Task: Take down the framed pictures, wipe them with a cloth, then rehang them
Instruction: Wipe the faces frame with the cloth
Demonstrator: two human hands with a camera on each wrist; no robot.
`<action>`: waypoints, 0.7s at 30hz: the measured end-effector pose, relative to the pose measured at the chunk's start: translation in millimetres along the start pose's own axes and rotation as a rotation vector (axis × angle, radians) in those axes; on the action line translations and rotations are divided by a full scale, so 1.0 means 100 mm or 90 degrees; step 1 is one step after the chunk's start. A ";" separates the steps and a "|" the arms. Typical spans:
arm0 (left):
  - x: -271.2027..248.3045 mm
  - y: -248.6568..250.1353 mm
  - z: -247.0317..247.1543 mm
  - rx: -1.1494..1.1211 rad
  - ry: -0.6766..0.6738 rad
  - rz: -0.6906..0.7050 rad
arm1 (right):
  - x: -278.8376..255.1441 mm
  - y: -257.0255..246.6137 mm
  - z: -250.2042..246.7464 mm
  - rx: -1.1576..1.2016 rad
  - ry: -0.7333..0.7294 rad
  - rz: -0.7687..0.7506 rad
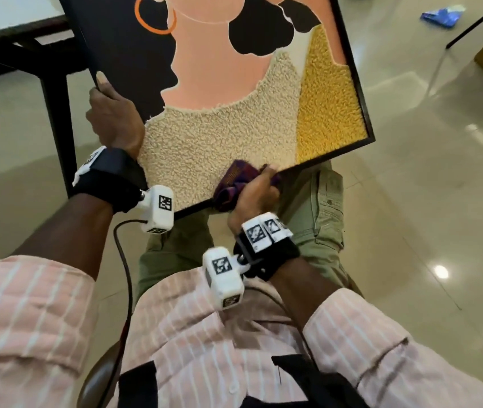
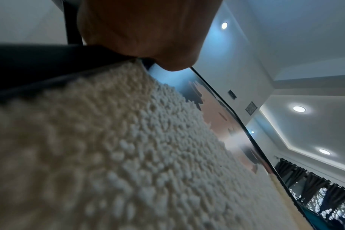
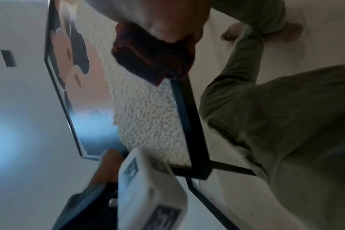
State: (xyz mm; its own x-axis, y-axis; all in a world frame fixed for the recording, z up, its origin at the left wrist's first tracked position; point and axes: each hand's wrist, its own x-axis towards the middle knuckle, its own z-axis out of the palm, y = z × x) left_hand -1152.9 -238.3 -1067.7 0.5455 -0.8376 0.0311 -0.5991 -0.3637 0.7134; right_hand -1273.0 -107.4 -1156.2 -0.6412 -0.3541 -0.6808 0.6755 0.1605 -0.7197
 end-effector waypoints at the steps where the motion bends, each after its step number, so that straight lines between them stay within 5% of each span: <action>1: 0.00 -0.01 -0.01 -0.003 0.002 0.005 | -0.08 0.01 -0.02 -0.005 -0.007 0.011; 8: -0.08 -0.05 0.10 -0.034 0.019 0.009 | 0.09 -0.28 -0.06 0.045 0.045 0.003; 12: 0.02 -0.05 0.05 -0.008 -0.006 0.020 | -0.28 0.14 0.00 -0.101 -0.023 0.050; 15: 0.09 -0.10 0.04 -0.014 -0.025 0.060 | -0.24 0.22 -0.09 -0.208 -0.107 -0.002; 21: -0.06 0.03 0.16 -0.047 0.027 -0.011 | 0.07 0.30 -0.15 -0.155 -0.178 0.073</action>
State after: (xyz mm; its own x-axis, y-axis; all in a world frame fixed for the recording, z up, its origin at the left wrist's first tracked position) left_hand -1167.8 -240.8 -1076.9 0.5806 -0.8128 0.0474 -0.5460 -0.3456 0.7632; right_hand -1262.9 -91.4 -1184.4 -0.4195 -0.5532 -0.7197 0.6091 0.4163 -0.6750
